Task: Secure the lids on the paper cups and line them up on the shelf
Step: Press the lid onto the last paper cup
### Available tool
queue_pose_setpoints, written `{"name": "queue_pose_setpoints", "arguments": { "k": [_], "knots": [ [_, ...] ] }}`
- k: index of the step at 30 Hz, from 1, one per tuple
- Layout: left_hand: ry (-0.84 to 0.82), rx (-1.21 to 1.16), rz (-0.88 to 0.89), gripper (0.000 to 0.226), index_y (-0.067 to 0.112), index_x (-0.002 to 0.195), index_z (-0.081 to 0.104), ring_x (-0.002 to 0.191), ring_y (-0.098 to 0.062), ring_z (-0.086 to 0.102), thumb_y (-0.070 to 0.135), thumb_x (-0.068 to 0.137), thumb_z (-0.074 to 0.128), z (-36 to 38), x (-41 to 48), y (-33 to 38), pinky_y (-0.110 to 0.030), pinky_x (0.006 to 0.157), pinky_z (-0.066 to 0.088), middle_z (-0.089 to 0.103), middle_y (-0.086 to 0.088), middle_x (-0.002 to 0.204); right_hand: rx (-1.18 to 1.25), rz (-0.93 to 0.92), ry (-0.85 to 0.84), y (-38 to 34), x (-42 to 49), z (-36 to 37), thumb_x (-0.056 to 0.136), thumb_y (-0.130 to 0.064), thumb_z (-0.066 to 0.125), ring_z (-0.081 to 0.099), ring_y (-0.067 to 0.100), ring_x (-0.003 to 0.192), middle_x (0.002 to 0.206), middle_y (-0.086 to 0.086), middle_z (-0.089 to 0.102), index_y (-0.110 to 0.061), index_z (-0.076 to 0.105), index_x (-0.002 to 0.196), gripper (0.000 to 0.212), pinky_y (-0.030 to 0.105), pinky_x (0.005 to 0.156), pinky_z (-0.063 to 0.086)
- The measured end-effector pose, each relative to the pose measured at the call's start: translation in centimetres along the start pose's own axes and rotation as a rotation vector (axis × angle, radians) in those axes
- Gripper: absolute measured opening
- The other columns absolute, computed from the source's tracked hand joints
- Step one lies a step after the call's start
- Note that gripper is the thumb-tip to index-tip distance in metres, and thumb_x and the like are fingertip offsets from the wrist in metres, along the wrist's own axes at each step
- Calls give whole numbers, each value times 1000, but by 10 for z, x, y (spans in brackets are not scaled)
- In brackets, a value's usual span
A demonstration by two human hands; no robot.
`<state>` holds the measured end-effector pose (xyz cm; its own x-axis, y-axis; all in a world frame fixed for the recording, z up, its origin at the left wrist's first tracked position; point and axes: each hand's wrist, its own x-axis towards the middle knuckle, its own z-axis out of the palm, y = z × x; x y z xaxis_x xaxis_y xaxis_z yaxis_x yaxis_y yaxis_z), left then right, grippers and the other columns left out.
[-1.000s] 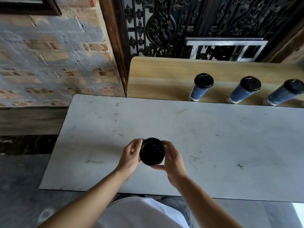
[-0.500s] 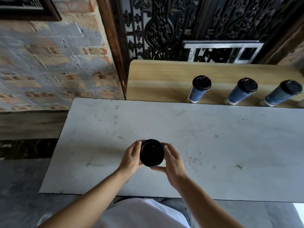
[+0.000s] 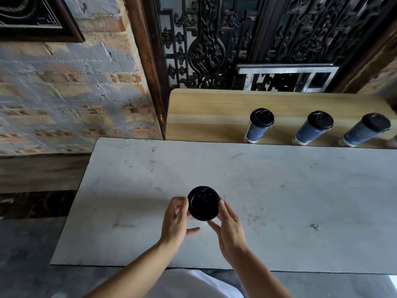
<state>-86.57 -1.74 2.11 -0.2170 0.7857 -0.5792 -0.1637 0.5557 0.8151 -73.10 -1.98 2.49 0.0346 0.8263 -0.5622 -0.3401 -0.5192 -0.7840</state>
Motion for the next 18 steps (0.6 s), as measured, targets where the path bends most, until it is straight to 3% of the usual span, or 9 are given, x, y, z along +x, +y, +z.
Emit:
{"name": "queue_pose_setpoints", "arguments": {
  "k": [4,8,13,18],
  "knots": [
    [-8,83,-51,43,9,102,59,102,-19,70,51,98,50,4,4,2,-45,63,64,68,-5,109,-21,94,-13,-11,11,-3,105,-39,45,61,14,120,120,-1,71,-24,75,113,35,55,97,54],
    [-2,89,-12,41,13,100,57,104,-19,69,53,96,49,6,10,1,-46,65,64,67,-3,109,-65,54,-2,-11,17,-2,105,-43,43,61,19,121,123,3,68,-26,73,111,36,53,88,60],
    [-133,78,57,27,24,118,62,116,-6,62,38,104,44,-1,14,8,-43,76,64,68,9,118,-132,2,11,-9,21,-2,108,-35,39,63,21,117,119,4,67,-24,71,109,33,52,82,62],
    [-166,71,60,29,22,121,62,109,3,64,29,107,38,2,18,8,-42,79,63,69,12,115,-142,-29,9,-4,23,-2,108,-31,37,64,19,115,121,7,65,-22,67,112,31,50,78,63]
  ]
}}
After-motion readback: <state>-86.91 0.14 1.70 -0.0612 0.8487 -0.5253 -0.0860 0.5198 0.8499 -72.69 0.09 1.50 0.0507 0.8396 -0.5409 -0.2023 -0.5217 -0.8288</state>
